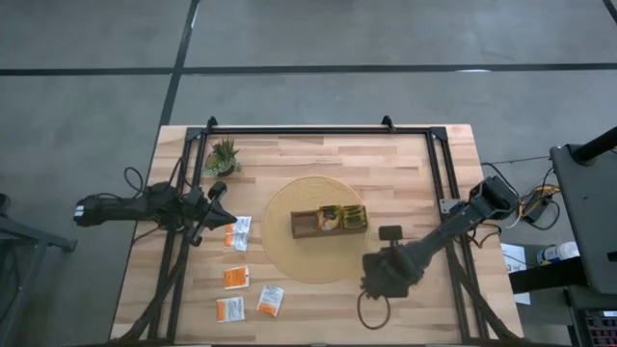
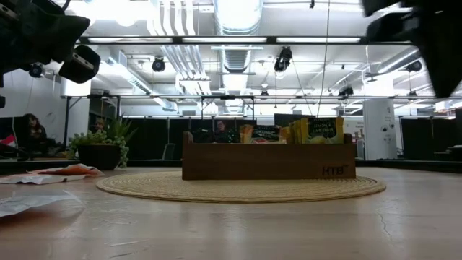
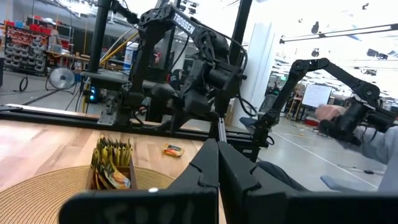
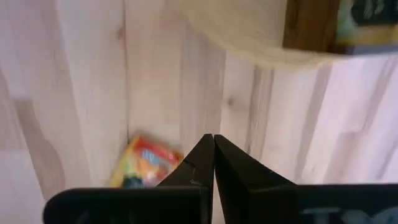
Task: Pick & Place Tea
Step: Put the orange tea bag into the middle of the wooden organizer
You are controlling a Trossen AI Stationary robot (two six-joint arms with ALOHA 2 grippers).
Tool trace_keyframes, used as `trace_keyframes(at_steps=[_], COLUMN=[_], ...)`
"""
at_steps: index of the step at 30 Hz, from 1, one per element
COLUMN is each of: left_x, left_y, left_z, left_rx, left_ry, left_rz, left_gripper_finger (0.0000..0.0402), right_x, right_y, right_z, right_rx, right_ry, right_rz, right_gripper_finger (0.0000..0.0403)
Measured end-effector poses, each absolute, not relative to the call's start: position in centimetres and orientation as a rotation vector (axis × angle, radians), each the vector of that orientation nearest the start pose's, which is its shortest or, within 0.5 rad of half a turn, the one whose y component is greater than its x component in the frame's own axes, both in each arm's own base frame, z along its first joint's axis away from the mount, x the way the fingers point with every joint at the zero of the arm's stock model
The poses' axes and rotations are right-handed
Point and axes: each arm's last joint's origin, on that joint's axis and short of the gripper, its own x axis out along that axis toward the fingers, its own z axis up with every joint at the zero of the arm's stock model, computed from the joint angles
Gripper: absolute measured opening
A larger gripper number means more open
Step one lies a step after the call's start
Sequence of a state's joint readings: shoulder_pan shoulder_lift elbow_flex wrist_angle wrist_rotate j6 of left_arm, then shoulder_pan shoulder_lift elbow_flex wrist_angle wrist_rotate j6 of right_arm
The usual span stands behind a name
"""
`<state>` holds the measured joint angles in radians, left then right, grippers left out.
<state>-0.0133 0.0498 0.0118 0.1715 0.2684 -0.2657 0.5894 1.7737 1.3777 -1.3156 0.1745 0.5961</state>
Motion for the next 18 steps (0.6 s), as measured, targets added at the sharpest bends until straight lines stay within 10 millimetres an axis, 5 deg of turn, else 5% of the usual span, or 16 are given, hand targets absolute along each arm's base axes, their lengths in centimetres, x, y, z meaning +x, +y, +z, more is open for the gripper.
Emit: trace_keyframes(at_steps=[8, 18], left_x=[9.8, 9.8], left_y=[-0.9, -0.9], left_z=[18.0, 18.0], left_rx=[-0.247, -0.247], left_ry=[-0.093, -0.092], left_rz=[-0.297, -0.297], left_gripper_finger=[0.0000, 0.0000], right_x=[24.9, 24.2], right_y=[17.6, 17.7], right_z=[23.1, 21.2], right_rx=[-0.163, -0.110], right_ry=[1.632, 1.690], right_rz=[-0.106, -0.028], right_gripper_finger=[0.0032, 0.0163])
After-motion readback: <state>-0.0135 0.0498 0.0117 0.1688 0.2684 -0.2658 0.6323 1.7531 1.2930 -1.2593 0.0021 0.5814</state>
